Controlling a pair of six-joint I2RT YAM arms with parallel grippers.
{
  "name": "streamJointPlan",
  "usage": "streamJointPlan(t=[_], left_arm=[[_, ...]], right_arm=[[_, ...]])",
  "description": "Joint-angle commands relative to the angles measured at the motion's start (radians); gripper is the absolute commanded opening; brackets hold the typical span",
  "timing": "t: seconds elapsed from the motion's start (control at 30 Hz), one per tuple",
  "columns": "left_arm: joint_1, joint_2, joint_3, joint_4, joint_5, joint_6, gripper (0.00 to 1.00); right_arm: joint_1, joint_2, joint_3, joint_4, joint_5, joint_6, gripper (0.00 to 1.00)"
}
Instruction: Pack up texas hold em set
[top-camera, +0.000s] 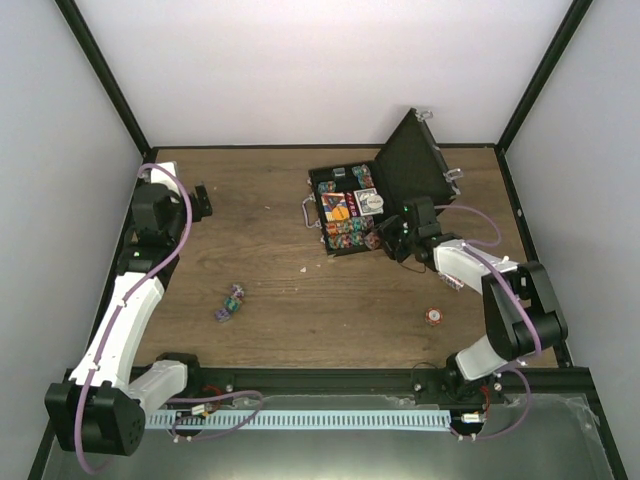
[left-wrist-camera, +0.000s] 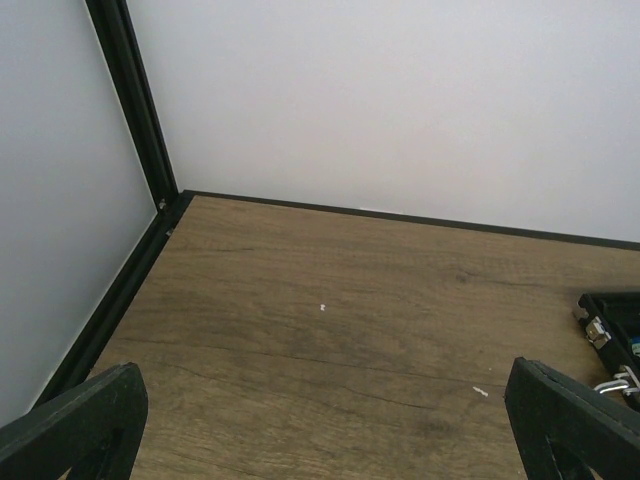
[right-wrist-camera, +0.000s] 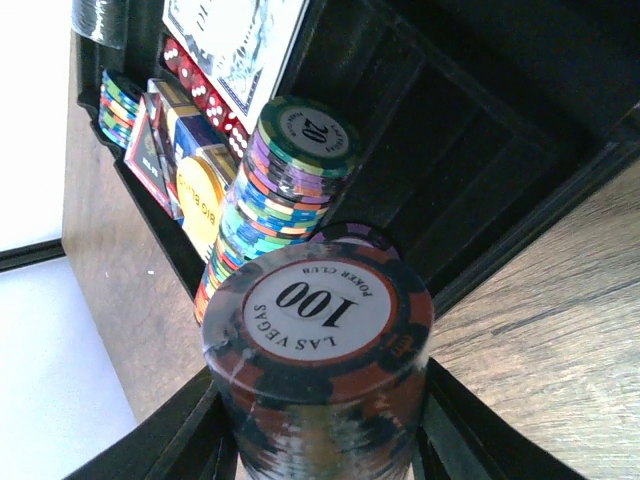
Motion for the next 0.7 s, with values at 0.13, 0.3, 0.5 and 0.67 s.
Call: streamJointPlan(t=[0.13, 0.3, 0.5, 0.67], left_arm=[[-0.008, 0.005, -0.005, 0.004, 0.008, -0.005, 1.0], [-0.009, 0.008, -0.005, 0.004, 0.01, -0.005, 1.0], [-0.011, 0.012, -0.006, 0.004, 0.013, -0.005, 1.0], [-0.012, 0.012, -0.005, 0.004, 0.015, -0.005, 1.0]], right_arm=[[0.023, 0.048, 0.068, 0.129, 0.099, 0.053, 0.31], [0.03, 0.07, 0.083, 0.147, 0.127, 0.064, 0.31], [0.041, 0.086, 0.1, 0.151, 0.176, 0.092, 0.33], [0.054, 0.092, 0.104, 0.138, 0.24, 0.106, 0.34]])
